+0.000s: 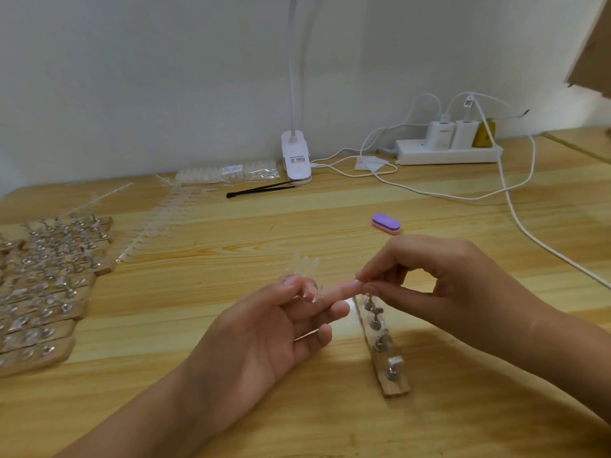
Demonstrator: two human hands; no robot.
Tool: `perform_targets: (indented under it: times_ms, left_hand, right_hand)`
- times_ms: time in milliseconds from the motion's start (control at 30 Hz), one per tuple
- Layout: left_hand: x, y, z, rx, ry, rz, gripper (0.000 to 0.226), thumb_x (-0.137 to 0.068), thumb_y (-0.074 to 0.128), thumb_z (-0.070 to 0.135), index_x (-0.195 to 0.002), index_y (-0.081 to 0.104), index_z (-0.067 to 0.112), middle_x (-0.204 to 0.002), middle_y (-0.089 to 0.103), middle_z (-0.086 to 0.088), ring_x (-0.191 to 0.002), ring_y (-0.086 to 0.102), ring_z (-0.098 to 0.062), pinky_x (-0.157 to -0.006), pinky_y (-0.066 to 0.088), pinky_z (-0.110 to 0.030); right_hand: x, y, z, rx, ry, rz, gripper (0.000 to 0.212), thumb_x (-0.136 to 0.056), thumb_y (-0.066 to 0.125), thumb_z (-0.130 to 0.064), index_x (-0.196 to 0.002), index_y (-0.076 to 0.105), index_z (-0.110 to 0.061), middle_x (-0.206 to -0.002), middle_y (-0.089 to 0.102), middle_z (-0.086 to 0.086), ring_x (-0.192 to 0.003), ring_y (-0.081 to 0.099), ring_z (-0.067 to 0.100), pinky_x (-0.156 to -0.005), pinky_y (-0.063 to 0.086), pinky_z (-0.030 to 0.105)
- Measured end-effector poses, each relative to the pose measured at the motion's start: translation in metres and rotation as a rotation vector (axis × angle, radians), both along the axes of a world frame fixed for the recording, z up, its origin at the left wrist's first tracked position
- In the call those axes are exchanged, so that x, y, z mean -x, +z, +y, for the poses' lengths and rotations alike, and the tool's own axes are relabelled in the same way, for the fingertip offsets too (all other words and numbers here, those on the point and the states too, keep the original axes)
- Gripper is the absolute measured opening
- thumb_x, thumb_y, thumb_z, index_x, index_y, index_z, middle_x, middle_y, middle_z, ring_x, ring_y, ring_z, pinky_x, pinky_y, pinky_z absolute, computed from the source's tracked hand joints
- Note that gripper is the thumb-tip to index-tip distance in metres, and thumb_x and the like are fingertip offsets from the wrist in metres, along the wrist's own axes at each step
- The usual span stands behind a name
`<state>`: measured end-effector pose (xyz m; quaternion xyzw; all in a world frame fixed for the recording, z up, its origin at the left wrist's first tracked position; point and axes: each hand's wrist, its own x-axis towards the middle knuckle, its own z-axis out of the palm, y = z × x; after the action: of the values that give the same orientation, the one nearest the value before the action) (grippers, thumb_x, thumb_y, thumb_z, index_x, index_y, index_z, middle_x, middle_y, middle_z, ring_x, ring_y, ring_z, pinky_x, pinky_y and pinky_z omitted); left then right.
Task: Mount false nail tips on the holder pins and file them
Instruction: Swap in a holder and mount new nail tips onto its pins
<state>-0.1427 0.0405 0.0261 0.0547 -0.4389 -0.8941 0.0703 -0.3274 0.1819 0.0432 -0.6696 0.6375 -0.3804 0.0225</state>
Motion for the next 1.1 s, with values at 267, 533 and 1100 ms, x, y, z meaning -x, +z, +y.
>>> perform_targets:
  times_ms: [267,533,1100]
  left_hand:
    - [-0.001,0.003,-0.010,-0.039,0.108,-0.026,0.018,-0.074,0.080,0.032,-0.073,0.066,0.020,-0.137,0.060,-0.012,-0.096,0.068,-0.016,-0.080,0.056,-0.024]
    - [0.005,0.002,-0.006,-0.035,0.274,-0.156,0.014,-0.073,0.066,0.025,-0.064,0.071,0.017,-0.093,0.072,-0.008,-0.073,0.067,-0.013,-0.065,0.057,-0.023]
    - [0.008,-0.001,-0.006,0.075,0.284,-0.174,0.015,-0.077,0.064,0.027,-0.068,0.074,0.019,-0.083,0.070,-0.005,-0.069,0.065,-0.010,-0.062,0.055,-0.020]
  right_hand:
    - [0.025,0.011,0.008,-0.165,-0.085,0.089,0.015,-0.080,0.068,-0.037,-0.091,0.072,-0.029,-0.083,0.065,-0.018,-0.085,0.062,0.007,-0.074,0.050,0.021]
    - [0.014,0.007,0.006,-0.179,-0.063,0.153,0.020,-0.082,0.063,-0.033,-0.094,0.074,-0.022,-0.084,0.065,-0.014,-0.082,0.062,0.008,-0.075,0.050,0.023]
    - [0.001,0.005,0.002,-0.155,-0.042,0.474,0.009,-0.084,0.070,-0.019,-0.090,0.076,-0.016,-0.086,0.067,-0.005,-0.078,0.064,0.018,-0.061,0.056,0.035]
